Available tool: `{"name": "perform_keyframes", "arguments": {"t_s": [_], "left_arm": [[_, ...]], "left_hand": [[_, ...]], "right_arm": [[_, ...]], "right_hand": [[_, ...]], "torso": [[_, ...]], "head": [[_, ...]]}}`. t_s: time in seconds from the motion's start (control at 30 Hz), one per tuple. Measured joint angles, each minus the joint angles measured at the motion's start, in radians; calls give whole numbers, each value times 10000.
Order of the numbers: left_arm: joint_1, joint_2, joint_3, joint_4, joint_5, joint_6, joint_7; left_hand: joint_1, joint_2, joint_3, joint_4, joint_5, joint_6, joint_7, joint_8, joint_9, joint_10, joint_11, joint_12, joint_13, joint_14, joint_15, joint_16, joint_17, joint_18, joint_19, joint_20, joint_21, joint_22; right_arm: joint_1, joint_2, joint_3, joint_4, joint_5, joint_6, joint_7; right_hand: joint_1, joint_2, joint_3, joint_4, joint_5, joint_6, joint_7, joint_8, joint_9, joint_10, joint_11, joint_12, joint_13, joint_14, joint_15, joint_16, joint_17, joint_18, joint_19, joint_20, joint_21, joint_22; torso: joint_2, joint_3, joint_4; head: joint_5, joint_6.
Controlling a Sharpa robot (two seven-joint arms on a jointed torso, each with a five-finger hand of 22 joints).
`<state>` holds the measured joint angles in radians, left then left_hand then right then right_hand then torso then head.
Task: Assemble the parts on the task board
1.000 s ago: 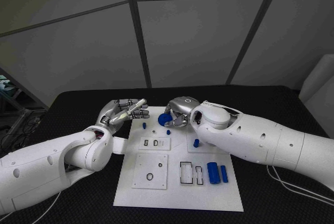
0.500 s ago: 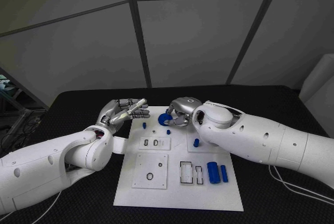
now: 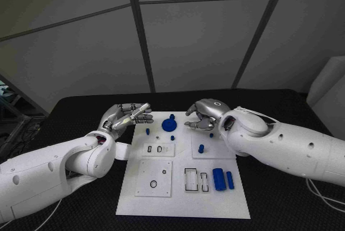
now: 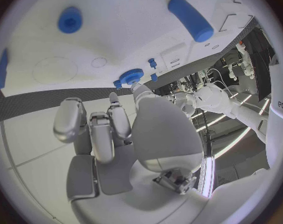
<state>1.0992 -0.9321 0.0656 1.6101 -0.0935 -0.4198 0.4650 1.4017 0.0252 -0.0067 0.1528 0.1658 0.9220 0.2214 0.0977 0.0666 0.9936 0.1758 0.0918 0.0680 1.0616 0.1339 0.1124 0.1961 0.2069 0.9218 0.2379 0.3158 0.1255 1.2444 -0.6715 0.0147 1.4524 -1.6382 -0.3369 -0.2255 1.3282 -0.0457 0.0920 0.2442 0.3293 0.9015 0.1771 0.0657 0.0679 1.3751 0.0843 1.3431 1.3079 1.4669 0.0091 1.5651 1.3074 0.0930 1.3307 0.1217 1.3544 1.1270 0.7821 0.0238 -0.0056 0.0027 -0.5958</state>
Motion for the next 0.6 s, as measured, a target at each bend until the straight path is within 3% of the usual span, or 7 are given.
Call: {"name": "perform_keyframes", "arguments": {"t_s": [0.23, 0.27, 0.3, 0.5, 0.53, 0.57, 0.6], "left_arm": [[-2, -21, -1, -42, -1, 10, -1], [-2, -19, -2, -43, -1, 15, -1], [-2, -10, -2, -44, -1, 21, -1], [-3, 43, -1, -71, -1, 77, -1], [-4, 47, -1, -75, -1, 86, -1], [-5, 51, -1, -83, -1, 95, -1], [-7, 55, -1, -97, -1, 106, -1]], "left_hand": [[53, 53, 0, 0, 0, 0, 0, 0, 0, 0, 0, 0, 0, 0, 0, -41, -1, -8, 0, 0, 0, -10], [53, 53, 0, 0, 0, 0, 0, 0, 0, 0, 0, 0, 0, 0, 0, -41, -1, -519, 0, 0, 0, -9], [53, 53, 0, 0, 0, 0, 0, 0, 0, 0, 0, 0, 0, 0, 0, -41, -1, -680, 0, 0, 0, -10], [53, 53, 27, -27, 0, 0, 0, 0, 0, 0, 0, 0, 0, 0, 0, -41, 8, -656, 0, 0, 0, -9], [53, 53, 27, -27, 0, 0, 0, 0, 0, 0, 0, 0, 0, 0, 0, -41, 8, -460, 0, 0, 0, -9], [53, 53, 27, -27, 0, 0, 0, 0, 0, 0, 0, 0, 0, 0, 0, -41, 8, 21, 0, 0, 0, -9], [53, 53, 27, -27, 0, 0, 0, 0, 0, 0, 0, 0, 0, 0, 0, -41, 8, 16, 0, 0, 0, -9]], "right_arm": [[10, -1675, 12, 799, 1598, -516, 976], [10, -1873, 13, 845, 1848, -533, 1143], [10, -2066, 13, 878, 2103, -546, 1324], [9, -2738, 15, 807, 3315, -581, 2389], [7, -2797, 14, 717, 3433, -581, 2522], [5, -2848, 13, 611, 3539, -581, 2649], [3, -2909, 12, 461, 3659, -580, 2798]], "right_hand": [[585, -316, 102, -299, -509, 348, -130, 147, 61, -160, -95, -210, -157, 0, 0, -233, 0, 1, -425, -77, -421, -728], [702, -332, 131, -359, -509, 361, -144, 147, 61, -159, -94, -210, -168, 0, 0, -233, 0, 0, -425, -77, -421, -744], [783, -333, 136, -418, -509, 361, -144, 147, 61, -159, -94, -210, -168, 0, 0, -233, -1, 0, -425, -77, -421, -745], [1043, -466, 134, -625, -566, 361, -144, 147, 50, -159, -94, -250, -168, 0, 0, -233, -1, -1, -425, -77, -421, -688], [1043, -466, 128, -631, -566, 361, -144, 147, 45, -159, -94, -250, -180, 0, 0, -233, -1, 0, -425, -77, -421, -677], [1082, -504, 120, -639, -566, 361, -144, 147, 36, -159, -94, -250, -195, 0, 0, -233, -1, 0, -425, -77, -421, -677], [1089, -512, 98, -661, -566, 361, -144, 147, 31, -159, -94, -268, -198, 0, 0, -233, -1, 0, -425, -77, -421, -677]], "torso": [[-68, 64, -115], [-77, 70, -131], [-86, 80, -151], [-104, 122, -213], [-104, 126, -214], [-104, 127, -214], [-104, 127, -214]], "head": [[44, 14], [44, 18], [31, 29], [-70, 52], [-125, 54], [-158, 57], [-185, 60]]}}
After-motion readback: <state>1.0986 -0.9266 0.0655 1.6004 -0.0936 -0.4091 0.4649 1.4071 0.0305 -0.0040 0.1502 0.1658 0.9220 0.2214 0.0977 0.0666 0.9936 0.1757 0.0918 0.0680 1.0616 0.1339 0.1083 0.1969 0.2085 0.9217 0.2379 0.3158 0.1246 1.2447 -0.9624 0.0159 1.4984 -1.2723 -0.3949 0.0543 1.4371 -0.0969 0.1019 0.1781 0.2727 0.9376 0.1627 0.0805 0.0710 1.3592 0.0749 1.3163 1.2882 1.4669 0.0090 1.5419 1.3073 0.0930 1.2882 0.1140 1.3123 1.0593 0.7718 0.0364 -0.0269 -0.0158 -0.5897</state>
